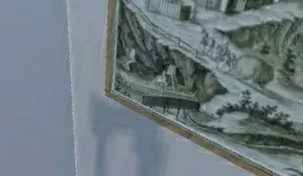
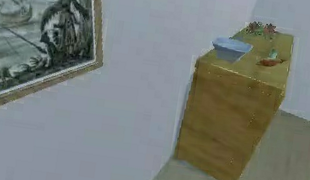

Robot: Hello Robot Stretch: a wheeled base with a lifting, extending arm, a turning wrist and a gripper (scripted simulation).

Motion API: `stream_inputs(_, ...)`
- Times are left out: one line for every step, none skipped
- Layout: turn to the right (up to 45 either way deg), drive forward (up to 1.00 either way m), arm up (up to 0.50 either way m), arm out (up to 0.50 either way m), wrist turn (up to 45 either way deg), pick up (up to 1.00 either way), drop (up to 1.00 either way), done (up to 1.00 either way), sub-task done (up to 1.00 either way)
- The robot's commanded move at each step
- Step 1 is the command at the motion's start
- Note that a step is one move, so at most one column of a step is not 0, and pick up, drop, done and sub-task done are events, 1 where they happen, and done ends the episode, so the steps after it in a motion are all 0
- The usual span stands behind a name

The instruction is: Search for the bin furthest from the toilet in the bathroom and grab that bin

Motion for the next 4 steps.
stream_inputs(45.0,0.00,0.00,0.00,0.0,0.00,0.00,0.00,0.00)
stream_inputs(45.0,0.00,0.00,0.00,0.0,0.00,0.00,0.00,0.00)
stream_inputs(45.0,0.00,0.00,0.00,0.0,0.00,0.00,0.00,0.00)
stream_inputs(0.0,1.00,0.00,0.00,0.0,0.00,0.00,0.00,0.00)
